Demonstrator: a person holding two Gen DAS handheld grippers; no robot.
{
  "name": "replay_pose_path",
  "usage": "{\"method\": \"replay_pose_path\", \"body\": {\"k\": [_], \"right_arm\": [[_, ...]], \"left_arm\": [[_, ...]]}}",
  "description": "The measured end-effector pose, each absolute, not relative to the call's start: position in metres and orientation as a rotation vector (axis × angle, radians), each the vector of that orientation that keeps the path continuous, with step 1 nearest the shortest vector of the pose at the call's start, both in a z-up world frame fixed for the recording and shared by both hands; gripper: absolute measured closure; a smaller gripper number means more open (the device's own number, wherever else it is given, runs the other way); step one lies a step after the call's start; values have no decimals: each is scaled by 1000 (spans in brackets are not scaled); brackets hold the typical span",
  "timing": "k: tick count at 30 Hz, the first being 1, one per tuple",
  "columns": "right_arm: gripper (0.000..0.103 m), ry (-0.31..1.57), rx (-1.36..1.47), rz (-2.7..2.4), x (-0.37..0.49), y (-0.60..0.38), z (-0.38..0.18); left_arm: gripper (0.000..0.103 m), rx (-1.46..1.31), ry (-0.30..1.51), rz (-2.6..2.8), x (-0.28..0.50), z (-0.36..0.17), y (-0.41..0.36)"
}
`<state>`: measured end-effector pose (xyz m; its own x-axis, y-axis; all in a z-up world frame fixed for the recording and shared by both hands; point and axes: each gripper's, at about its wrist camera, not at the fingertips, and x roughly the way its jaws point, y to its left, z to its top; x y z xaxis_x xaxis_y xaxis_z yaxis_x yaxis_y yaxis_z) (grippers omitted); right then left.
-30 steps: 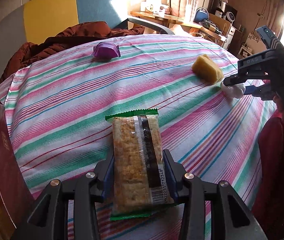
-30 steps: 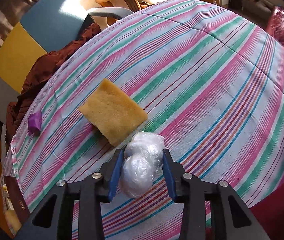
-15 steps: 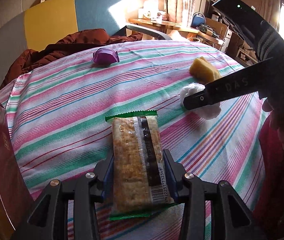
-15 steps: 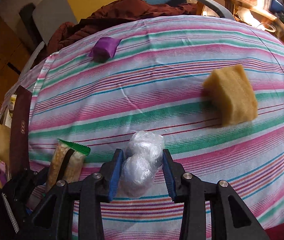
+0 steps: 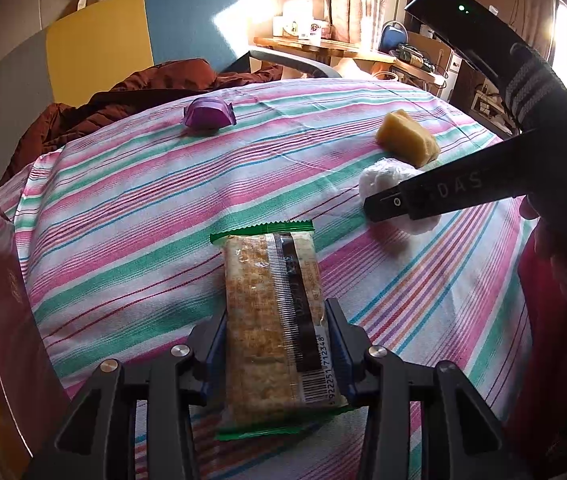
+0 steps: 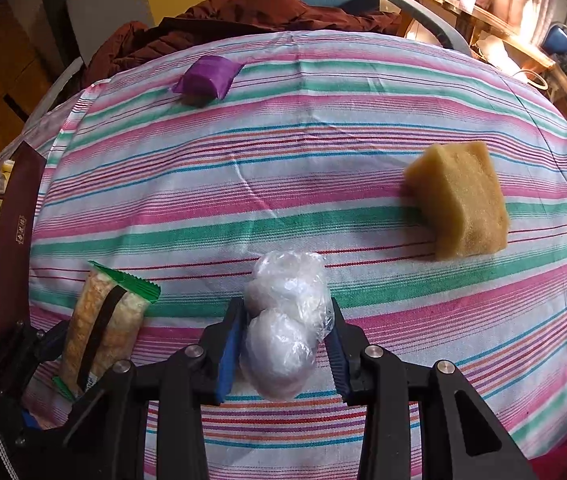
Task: Organize objects
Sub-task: 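Grasp the white plastic bag ball with the right gripper while the left gripper holds the cracker packet, then carry the cracker packet and plastic bag ball over the gold tray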
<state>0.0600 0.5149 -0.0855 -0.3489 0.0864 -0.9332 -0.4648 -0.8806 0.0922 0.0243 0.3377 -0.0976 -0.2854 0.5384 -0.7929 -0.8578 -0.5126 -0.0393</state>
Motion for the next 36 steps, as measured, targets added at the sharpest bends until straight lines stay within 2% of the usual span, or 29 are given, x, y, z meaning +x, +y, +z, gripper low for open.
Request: {"method": "replay_pose_path", "body": {"k": [14, 26, 36], "right_arm": [[64, 447, -1516, 2299, 49, 508, -82], [64, 389, -1522, 2300, 45, 496, -82], [64, 331, -1540, 2294, 42, 487, -85]], "left_arm": [[60, -1019, 479, 1876, 40, -82, 311], [60, -941, 282, 2005, 34, -1, 242], [60, -944, 209, 2235, 4, 20, 178]]}}
